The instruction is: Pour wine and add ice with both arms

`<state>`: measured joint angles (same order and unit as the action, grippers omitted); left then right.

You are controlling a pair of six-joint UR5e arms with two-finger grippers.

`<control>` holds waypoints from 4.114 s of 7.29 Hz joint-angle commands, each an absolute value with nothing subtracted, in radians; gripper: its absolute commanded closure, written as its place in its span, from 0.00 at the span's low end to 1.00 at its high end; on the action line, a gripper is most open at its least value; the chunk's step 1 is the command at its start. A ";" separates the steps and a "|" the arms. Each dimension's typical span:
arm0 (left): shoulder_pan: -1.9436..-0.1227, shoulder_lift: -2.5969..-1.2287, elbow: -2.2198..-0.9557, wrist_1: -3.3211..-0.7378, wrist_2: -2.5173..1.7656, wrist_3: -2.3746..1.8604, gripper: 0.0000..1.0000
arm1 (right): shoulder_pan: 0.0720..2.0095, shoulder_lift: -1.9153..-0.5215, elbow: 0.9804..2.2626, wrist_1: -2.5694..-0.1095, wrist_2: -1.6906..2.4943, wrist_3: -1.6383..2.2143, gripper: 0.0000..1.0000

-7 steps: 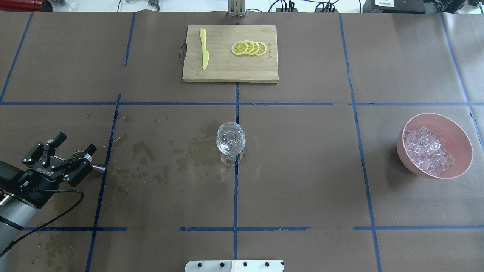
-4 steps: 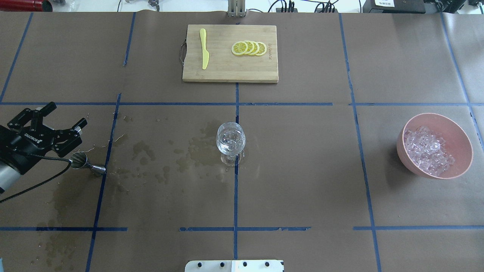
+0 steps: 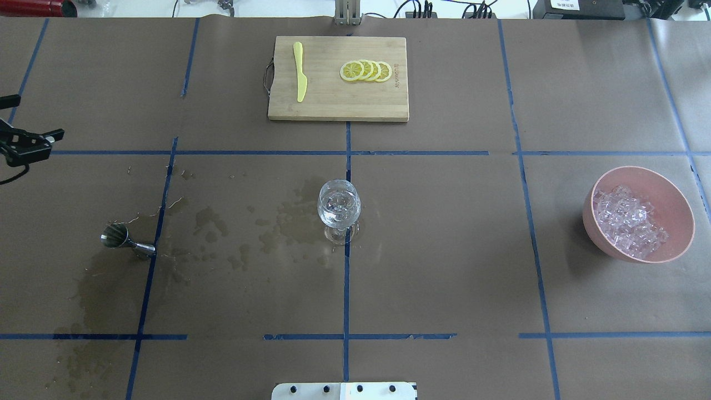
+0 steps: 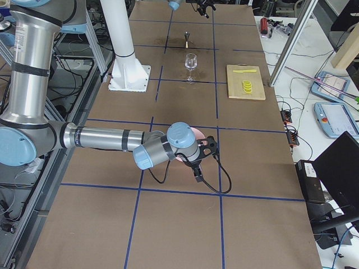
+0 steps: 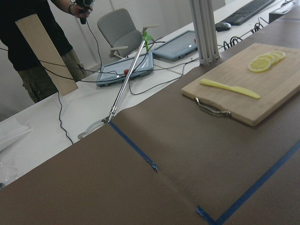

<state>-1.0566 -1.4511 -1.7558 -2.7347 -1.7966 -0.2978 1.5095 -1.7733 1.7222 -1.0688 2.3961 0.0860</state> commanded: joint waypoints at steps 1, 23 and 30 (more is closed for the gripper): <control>-1.286 -1.460 -1.746 -2.526 -2.047 -0.249 0.00 | 1.509 -1.775 1.720 -1.069 2.396 0.084 0.00; -1.611 -1.500 -1.741 -1.516 -2.307 -0.080 0.00 | 0.896 -1.873 1.858 -0.754 1.980 0.888 0.39; -1.611 -1.499 -1.736 -1.516 -2.306 -0.080 0.00 | 0.868 -1.873 1.836 -0.747 1.931 0.888 0.51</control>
<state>-1.6111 -1.4987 -1.7368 -1.5163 -2.3058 -0.0798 0.8693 -1.8770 1.8409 -0.7475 1.9343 0.8882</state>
